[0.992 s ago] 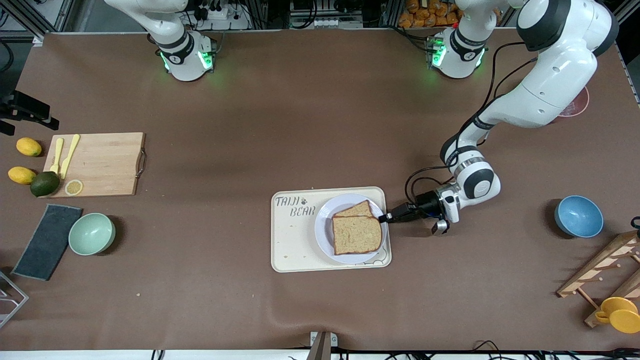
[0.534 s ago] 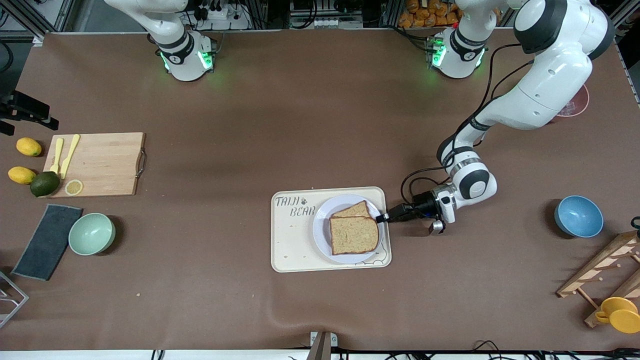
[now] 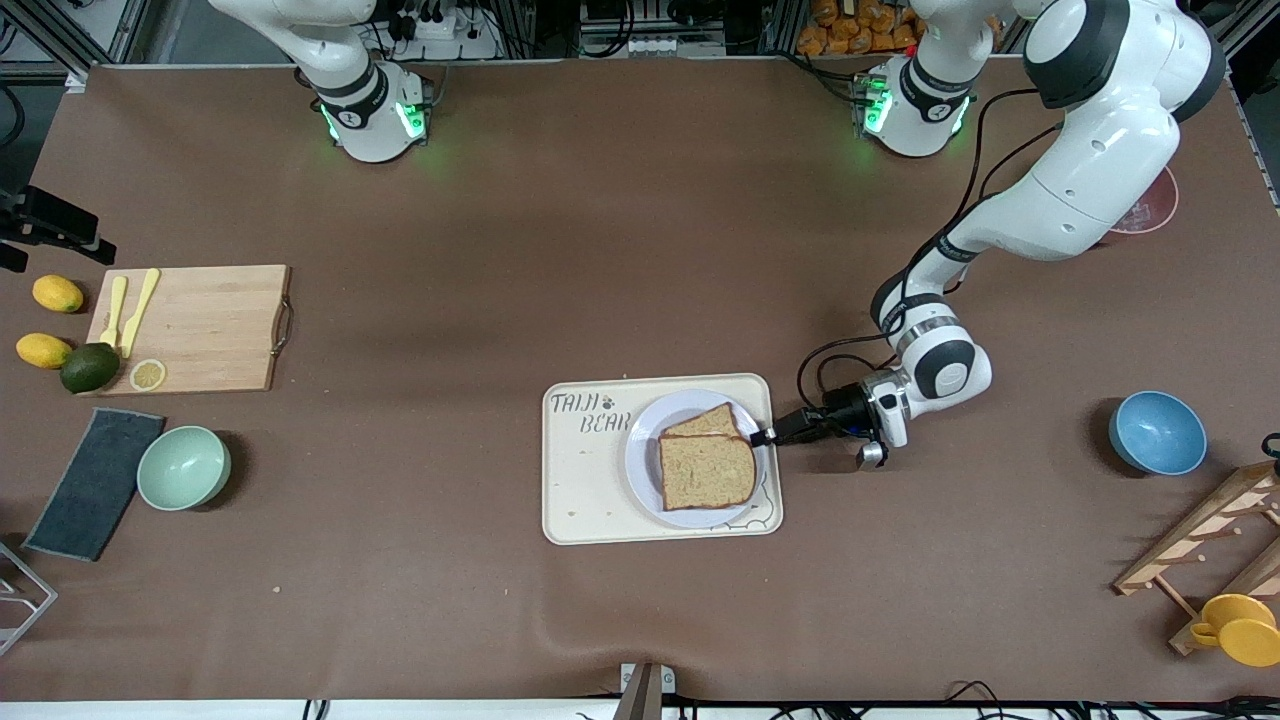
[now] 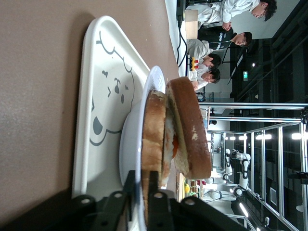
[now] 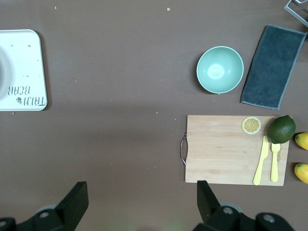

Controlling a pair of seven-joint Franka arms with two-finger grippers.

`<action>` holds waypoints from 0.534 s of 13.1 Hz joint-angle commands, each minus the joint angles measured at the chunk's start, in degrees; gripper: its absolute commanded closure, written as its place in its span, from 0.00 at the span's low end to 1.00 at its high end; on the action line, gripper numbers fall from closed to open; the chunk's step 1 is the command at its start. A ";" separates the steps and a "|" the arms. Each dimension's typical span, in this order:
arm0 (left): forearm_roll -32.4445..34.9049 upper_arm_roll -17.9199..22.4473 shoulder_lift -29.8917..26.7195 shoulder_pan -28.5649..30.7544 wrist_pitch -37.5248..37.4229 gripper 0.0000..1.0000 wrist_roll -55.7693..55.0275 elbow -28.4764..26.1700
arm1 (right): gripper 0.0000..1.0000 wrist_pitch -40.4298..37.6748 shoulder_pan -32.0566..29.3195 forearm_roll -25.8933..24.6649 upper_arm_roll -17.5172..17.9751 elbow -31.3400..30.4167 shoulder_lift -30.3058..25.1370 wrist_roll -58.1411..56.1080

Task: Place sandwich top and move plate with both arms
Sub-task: 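Open the left gripper and release the plate rim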

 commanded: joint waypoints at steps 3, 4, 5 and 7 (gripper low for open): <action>0.66 0.98 1.63 0.39 -0.18 0.72 -0.60 -0.20 | 0.00 0.36 -0.46 -1.08 0.68 -0.55 -0.42 1.31; 0.74 0.98 1.37 0.83 -0.18 0.72 -0.68 -0.38 | 0.00 0.36 -0.37 -1.08 0.68 -0.55 -0.33 1.31; 0.92 0.98 0.76 1.01 -0.18 0.72 -0.77 -0.99 | 0.00 0.36 -0.37 -1.16 0.68 -0.55 -0.33 1.31; 1.53 1.07 0.49 1.62 -0.18 0.73 -0.77 -1.70 | 0.00 0.36 -0.37 -1.16 0.68 -0.55 -0.24 1.31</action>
